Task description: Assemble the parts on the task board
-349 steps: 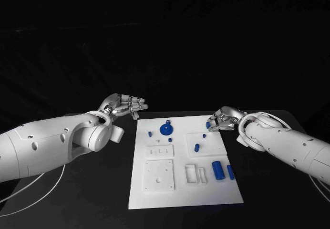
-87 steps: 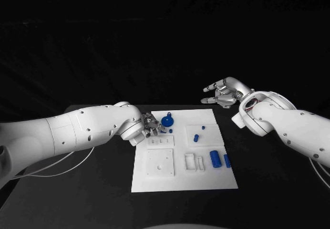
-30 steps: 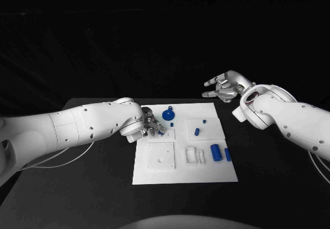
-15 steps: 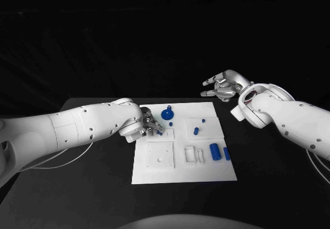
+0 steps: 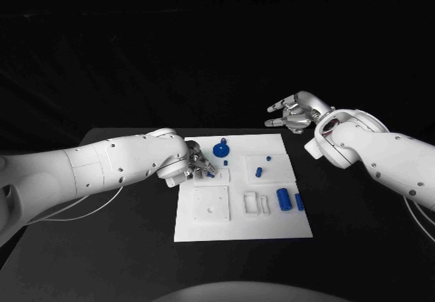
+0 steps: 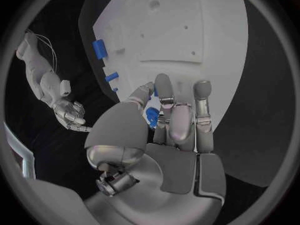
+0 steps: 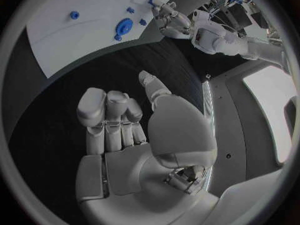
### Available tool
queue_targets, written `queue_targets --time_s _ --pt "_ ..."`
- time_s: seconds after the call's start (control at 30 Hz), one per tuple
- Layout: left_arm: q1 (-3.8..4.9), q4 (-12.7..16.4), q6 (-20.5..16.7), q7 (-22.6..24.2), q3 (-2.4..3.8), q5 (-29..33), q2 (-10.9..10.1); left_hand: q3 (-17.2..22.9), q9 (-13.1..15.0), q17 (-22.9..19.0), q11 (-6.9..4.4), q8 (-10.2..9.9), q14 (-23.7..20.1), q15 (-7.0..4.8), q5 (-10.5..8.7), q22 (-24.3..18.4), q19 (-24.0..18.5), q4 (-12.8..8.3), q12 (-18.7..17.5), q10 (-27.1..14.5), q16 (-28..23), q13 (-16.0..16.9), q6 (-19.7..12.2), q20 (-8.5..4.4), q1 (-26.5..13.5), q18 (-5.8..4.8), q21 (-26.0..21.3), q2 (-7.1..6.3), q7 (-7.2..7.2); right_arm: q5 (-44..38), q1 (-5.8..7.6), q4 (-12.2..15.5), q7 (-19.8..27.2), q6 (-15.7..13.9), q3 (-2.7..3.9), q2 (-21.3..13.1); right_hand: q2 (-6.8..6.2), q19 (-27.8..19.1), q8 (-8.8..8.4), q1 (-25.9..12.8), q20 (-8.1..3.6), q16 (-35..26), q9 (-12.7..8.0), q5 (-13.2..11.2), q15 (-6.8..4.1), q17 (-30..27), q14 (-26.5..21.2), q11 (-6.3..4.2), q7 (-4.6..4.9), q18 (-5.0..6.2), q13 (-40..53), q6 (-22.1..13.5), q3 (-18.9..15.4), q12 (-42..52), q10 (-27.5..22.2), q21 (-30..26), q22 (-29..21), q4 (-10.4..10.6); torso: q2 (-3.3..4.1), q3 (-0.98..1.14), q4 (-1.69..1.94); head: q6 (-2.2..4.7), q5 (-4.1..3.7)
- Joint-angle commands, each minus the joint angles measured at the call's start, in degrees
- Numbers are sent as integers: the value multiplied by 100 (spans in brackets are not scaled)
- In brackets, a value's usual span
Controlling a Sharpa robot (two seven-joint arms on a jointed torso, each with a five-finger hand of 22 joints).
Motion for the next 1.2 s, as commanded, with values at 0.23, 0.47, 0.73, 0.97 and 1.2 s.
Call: queue_targets --time_s 0.23,0.47,0.73,0.97,1.2 --pt "-25 22 227 -30 -11 -71 14 15 4083 16 -32 69 32 27 7 106 55 -48 23 276 40 -11 1141 2 129 92 -17 146 -637 2 -1 -10 38 73 3 16 7 374 -14 -47 15 -41 8 44 15 -3 -2 -19 -8 88 -10 32 0 -33 -40 -30 688 -38 -1 3 -2 -14 12" --pt "-25 12 203 -26 -11 -91 27 19 4086 15 -33 87 31 26 8 107 56 -58 30 277 43 -18 1138 4 130 95 -13 149 -639 2 -5 -18 38 82 3 27 14 374 -16 -42 14 -43 7 45 15 -2 -1 -20 -8 88 -10 29 3 -33 -39 -30 688 -42 1 8 -5 -11 8" --pt "-26 -6 213 -36 -11 -108 43 20 4091 31 -35 125 34 30 94 109 50 -63 41 276 56 -21 1137 7 115 94 -7 147 -642 2 -7 -23 35 91 3 29 19 375 -15 -41 14 -39 7 43 14 2 1 -20 -8 89 -10 28 8 -33 -40 -33 687 -45 0 6 -6 -13 10" --pt "-26 -48 304 -36 -10 -118 79 30 4091 71 -36 193 38 33 31 111 30 -51 59 276 88 -6 1138 3 67 75 20 142 -649 2 -14 -31 24 103 3 37 11 376 -15 -80 15 -35 7 88 15 13 1 -19 -9 87 -2 23 -38 -21 -33 -21 691 -22 -4 7 -2 -25 14" --pt "-25 -91 408 -50 -10 -168 129 -22 4091 82 -35 229 39 36 -138 110 26 -17 72 276 98 2 1144 8 85 76 34 164 -653 2 -19 -35 22 105 3 43 11 376 -15 -80 15 -35 7 88 15 13 1 -19 -9 87 -2 23 -38 -21 -33 -21 691 -22 -4 5 -2 -29 8"
